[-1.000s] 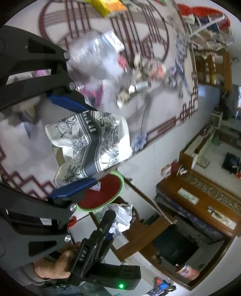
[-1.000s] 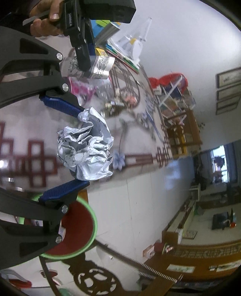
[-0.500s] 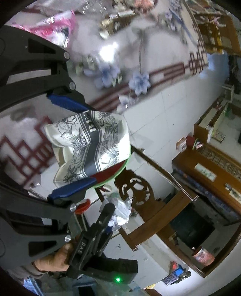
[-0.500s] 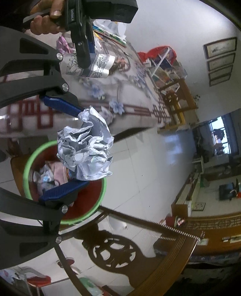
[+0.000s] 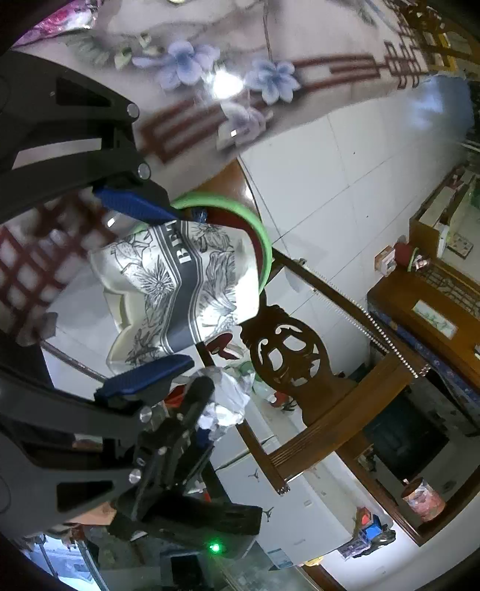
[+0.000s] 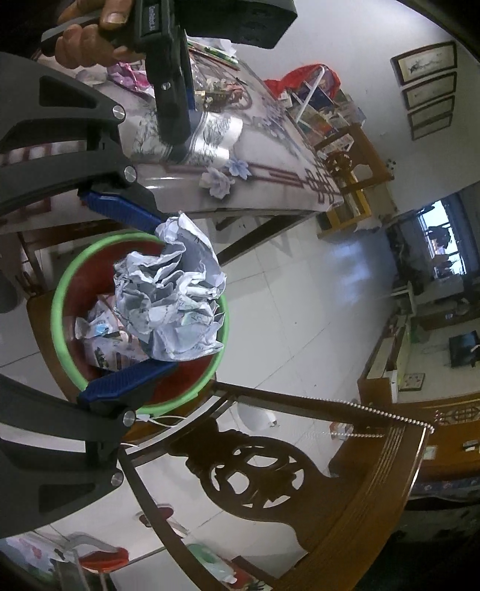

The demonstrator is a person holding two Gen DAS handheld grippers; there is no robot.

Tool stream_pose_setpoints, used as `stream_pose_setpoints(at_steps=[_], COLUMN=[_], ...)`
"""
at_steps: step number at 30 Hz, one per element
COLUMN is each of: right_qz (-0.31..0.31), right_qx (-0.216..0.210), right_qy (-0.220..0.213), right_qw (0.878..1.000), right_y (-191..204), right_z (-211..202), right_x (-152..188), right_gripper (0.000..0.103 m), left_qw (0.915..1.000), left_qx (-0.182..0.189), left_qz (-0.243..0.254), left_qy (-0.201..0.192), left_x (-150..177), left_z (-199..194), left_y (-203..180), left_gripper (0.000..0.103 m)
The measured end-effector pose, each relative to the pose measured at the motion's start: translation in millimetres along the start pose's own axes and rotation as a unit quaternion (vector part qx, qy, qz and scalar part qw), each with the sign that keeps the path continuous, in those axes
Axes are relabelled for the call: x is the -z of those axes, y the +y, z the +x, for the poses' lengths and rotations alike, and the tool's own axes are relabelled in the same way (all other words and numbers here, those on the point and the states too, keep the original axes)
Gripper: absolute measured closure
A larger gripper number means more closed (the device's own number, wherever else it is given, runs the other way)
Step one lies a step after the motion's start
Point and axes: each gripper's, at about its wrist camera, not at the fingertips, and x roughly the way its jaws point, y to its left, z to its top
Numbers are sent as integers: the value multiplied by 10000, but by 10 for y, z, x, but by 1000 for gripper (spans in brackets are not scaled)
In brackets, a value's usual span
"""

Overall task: Collect trash
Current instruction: 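Carry both held items to the red bin and release them inside, then move both tools back over the table toward the yellow box and pink bag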

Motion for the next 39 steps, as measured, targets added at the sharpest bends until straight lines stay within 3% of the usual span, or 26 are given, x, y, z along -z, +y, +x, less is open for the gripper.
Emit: stream_pose_setpoints(at_steps=[12, 13, 15, 16, 26, 39], right_qz=[220, 262, 325, 368, 274, 58], right_qx=[63, 78, 92, 104, 210, -13], right_qy=[19, 23, -2, -27, -86, -193], right_qw=[9997, 9996, 9994, 9993, 9994, 9998], right_y=[-123, -137, -157, -169, -107, 240], right_z=[31, 33, 27, 17, -9, -43], right_x=[-19, -20, -27, -32, -52, -144], right_gripper=[34, 30, 24, 20, 9, 8], left_qw=[9997, 9997, 9998, 9998, 9991, 9972], left_qx=[8, 4, -86, -100, -127, -440], left_qz=[111, 80, -68, -143, -408, -471], left_qy=[233, 239, 163, 113, -39, -376], left_x=[-238, -251, -268, -276, -247, 47], left_z=[353, 371, 380, 373, 159, -502], left_y=[-133, -126, -82, -61, 112, 295], left_gripper=[34, 32, 7, 5, 5, 5])
